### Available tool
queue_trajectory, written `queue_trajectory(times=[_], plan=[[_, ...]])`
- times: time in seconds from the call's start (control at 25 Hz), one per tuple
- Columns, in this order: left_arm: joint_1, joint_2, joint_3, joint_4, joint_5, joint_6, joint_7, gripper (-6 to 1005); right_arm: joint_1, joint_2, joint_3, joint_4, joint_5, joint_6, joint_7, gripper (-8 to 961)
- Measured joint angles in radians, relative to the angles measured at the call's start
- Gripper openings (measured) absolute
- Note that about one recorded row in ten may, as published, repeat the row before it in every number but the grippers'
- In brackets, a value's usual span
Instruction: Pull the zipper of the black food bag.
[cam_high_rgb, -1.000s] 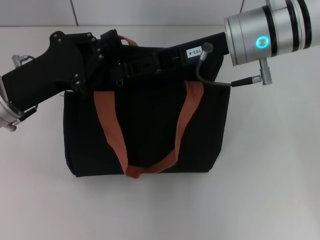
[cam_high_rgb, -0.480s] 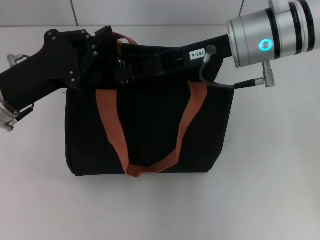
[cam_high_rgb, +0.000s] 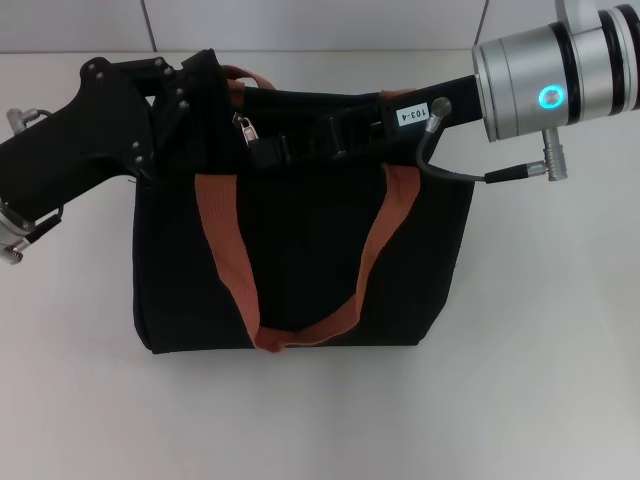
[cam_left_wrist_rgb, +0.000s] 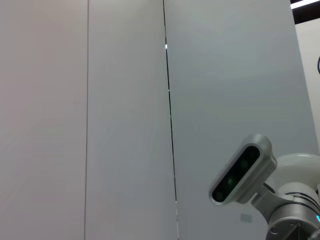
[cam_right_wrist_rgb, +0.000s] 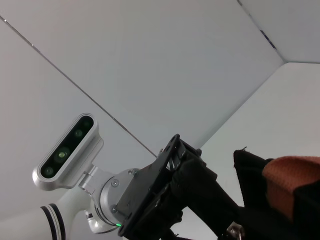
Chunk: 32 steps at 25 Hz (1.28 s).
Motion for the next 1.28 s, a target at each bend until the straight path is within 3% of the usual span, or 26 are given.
queue_trajectory(times=[0.68, 1.28], plan=[[0.010, -0.002, -0.001, 0.000, 0.000, 0.007, 0.000, 100, -0.004, 0.000, -0.007, -0.009, -0.001, 0.029, -0.018, -1], [0.020, 0.002, -0.002, 0.000, -0.022, 0.003, 0.007, 104, -0.146, -0.002, -0.006, -0.184, -0.037, 0.046, 0.045, -1]])
